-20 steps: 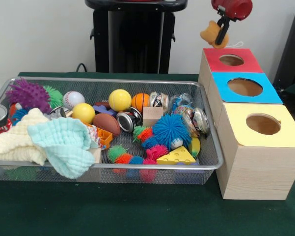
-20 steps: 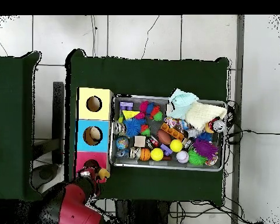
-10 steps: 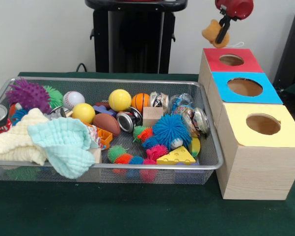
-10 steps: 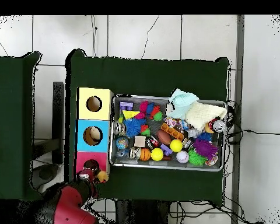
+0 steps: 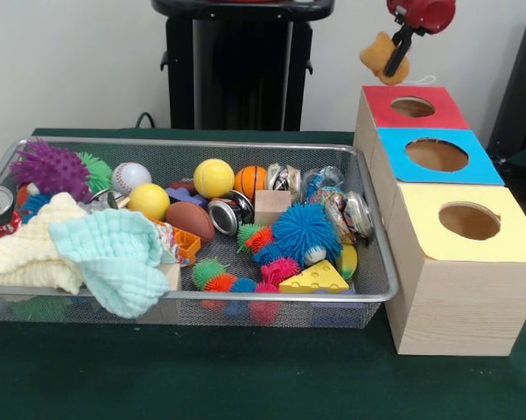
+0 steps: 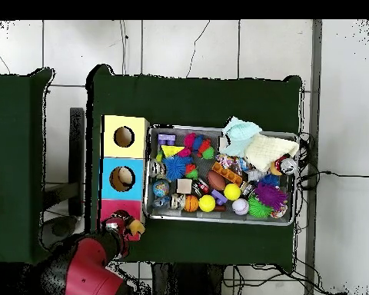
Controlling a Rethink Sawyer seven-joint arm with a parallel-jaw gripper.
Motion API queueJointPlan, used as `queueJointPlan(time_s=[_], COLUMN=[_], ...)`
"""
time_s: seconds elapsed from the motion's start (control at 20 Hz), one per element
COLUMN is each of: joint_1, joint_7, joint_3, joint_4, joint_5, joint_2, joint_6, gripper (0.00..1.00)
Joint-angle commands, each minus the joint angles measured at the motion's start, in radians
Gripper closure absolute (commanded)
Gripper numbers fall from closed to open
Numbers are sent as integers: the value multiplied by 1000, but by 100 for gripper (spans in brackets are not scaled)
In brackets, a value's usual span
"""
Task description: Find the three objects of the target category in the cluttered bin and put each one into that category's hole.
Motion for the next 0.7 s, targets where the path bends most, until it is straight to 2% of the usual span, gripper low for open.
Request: queueJointPlan(time_s=[0.05, 0.15, 0.35, 0.55, 0.7], joint_1=[-51, -68, -120, -151, -174], joint_7=[218, 190, 122, 80, 60], joint_3=[-34, -42, -1, -18, -17], joint_4=[-146, -155, -156, -209, -238], joint_5=[-25, -39, -48, -91, -113], joint_2=[4, -23, -102, -125, -130], joint_6=[202, 232, 248, 306, 314], gripper=[100, 100, 100, 100, 100])
